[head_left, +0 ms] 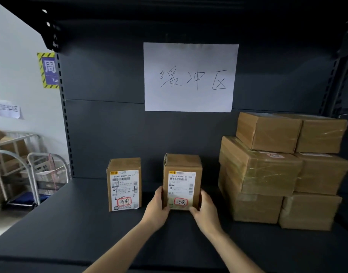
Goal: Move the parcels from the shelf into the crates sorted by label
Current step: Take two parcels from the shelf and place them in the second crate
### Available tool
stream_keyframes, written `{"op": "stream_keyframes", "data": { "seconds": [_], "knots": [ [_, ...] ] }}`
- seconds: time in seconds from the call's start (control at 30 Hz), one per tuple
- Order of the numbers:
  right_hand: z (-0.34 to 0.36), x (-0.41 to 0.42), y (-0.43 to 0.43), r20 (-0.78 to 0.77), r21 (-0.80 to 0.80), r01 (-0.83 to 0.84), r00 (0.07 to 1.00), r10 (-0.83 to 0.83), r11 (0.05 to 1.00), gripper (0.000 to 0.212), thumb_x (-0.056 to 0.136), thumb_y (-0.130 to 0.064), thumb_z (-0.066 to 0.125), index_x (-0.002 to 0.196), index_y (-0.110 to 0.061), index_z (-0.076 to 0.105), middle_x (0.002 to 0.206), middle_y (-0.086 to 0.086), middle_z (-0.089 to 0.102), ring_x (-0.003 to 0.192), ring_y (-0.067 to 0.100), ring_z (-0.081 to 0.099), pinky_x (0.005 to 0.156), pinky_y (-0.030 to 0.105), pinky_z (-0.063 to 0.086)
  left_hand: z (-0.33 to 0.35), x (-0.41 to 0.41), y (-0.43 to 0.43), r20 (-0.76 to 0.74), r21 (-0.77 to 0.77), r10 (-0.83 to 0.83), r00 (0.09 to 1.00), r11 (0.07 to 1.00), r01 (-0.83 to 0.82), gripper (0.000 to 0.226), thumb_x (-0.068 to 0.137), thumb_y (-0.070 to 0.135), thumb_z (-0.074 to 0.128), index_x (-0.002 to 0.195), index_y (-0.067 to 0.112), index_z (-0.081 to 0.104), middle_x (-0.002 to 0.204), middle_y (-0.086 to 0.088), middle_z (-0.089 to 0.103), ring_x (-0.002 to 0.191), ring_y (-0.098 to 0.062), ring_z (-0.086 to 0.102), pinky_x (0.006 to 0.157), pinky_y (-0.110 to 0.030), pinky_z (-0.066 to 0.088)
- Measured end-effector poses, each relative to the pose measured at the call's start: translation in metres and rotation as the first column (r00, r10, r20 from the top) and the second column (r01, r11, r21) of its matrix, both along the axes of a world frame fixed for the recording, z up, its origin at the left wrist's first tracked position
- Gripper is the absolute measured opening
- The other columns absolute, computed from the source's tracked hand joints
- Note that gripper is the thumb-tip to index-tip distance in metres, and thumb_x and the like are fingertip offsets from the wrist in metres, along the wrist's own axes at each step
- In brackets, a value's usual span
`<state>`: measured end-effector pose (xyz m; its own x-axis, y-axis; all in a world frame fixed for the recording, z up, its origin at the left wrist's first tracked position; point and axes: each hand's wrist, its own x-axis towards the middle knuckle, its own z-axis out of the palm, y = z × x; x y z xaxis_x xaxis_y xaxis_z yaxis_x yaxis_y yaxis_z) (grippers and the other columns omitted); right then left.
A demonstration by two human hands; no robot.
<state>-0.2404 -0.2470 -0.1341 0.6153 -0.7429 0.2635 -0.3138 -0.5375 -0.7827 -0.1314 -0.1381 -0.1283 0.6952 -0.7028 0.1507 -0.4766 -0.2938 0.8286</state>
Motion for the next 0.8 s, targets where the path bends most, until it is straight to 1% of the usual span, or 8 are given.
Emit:
{"op": "stream_keyframes", "data": {
  "seconds": [0.07,0.17,0.27,0.33,0.43,0.57,0.67,0.8],
  "knots": [
    [-0.002,0.001,0.002,-0.006,0.004,-0.022,1.0,0.022,1.0,0.061,0.083,-0.006,0.065,0.137,-0.014,0.038,0.137,0.003,0.048,0.128,0.016,0.045,0.101,0.023,0.038,0.0,0.002,0.007,-0.01,0.016,-0.019,1.0,1.0,0.02,0.069,0.089,0.007,0.056,0.146,0.016,0.019,0.144,-0.002,0.043,0.134,-0.018,0.04,0.105,-0.025,0.034],
    [-0.003,0.002,0.002,-0.011,0.013,-0.04,0.999,0.04,0.999,0.063,0.082,-0.008,0.067,0.137,-0.014,0.038,0.137,0.004,0.048,0.128,0.017,0.046,0.101,0.024,0.038,-0.003,0.007,0.023,-0.025,0.048,0.006,1.0,0.999,-0.004,0.077,0.088,0.013,0.061,0.149,0.016,0.014,0.151,-0.004,0.031,0.141,-0.02,0.029,0.114,-0.033,0.029],
    [-0.003,0.002,0.0,-0.009,0.032,-0.056,0.998,0.056,0.998,0.067,0.08,-0.007,0.069,0.139,-0.014,0.037,0.137,0.005,0.048,0.127,0.019,0.047,0.101,0.026,0.038,-0.009,0.014,0.046,0.012,0.07,0.053,0.999,0.996,-0.053,0.073,0.086,0.019,0.064,0.147,0.018,0.023,0.15,-0.006,0.032,0.14,-0.02,0.029,0.115,-0.037,0.03],
    [-0.004,0.003,0.001,-0.008,0.049,-0.069,0.998,0.07,0.996,0.068,0.081,-0.007,0.068,0.139,-0.014,0.036,0.137,0.005,0.048,0.126,0.019,0.047,0.1,0.026,0.038,-0.012,0.018,0.063,0.071,0.068,0.1,0.992,0.992,-0.105,0.067,0.085,0.02,0.065,0.142,0.016,0.032,0.146,-0.005,0.038,0.136,-0.019,0.035,0.113,-0.034,0.032],
    [-0.004,0.006,0.001,-0.008,0.051,-0.088,0.996,0.089,0.995,0.067,0.081,-0.007,0.067,0.139,-0.014,0.035,0.136,0.005,0.049,0.125,0.019,0.049,0.098,0.026,0.04,-0.015,0.025,0.088,0.228,0.065,0.17,0.959,0.98,-0.189,0.054,0.084,0.021,0.066,0.133,0.013,0.045,0.135,-0.002,0.046,0.129,-0.02,0.044,0.105,-0.029,0.037],
    [-0.004,0.014,0.002,-0.042,0.019,-0.11,0.993,0.111,0.994,0.074,0.079,-0.006,0.069,0.142,-0.014,0.031,0.138,0.006,0.047,0.126,0.02,0.048,0.1,0.028,0.04,-0.01,0.04,0.116,0.416,0.175,0.245,0.876,0.924,-0.341,0.046,0.084,0.034,0.063,0.123,0.015,0.046,0.126,0.0,0.046,0.118,-0.018,0.048,0.091,-0.03,0.046],
    [-0.005,0.02,0.004,-0.076,-0.004,-0.131,0.989,0.13,0.991,0.08,0.079,-0.009,0.07,0.145,-0.016,0.025,0.142,0.005,0.044,0.13,0.02,0.045,0.104,0.033,0.039,0.0,0.054,0.125,0.511,0.268,0.261,0.819,0.857,-0.44,0.051,0.084,0.041,0.062,0.124,0.015,0.045,0.127,-0.002,0.046,0.121,-0.019,0.044,0.092,-0.029,0.044],
    [-0.002,0.03,0.006,-0.088,0.012,-0.154,0.984,0.154,0.988,0.079,0.08,-0.01,0.07,0.145,-0.016,0.024,0.142,0.004,0.044,0.131,0.02,0.043,0.105,0.035,0.039,0.008,0.076,0.124,0.529,0.347,0.231,0.816,0.819,-0.457,0.074,0.08,0.047,0.064,0.137,0.012,0.033,0.138,-0.005,0.04,0.13,-0.022,0.037,0.102,-0.032,0.039]
  ]
}}
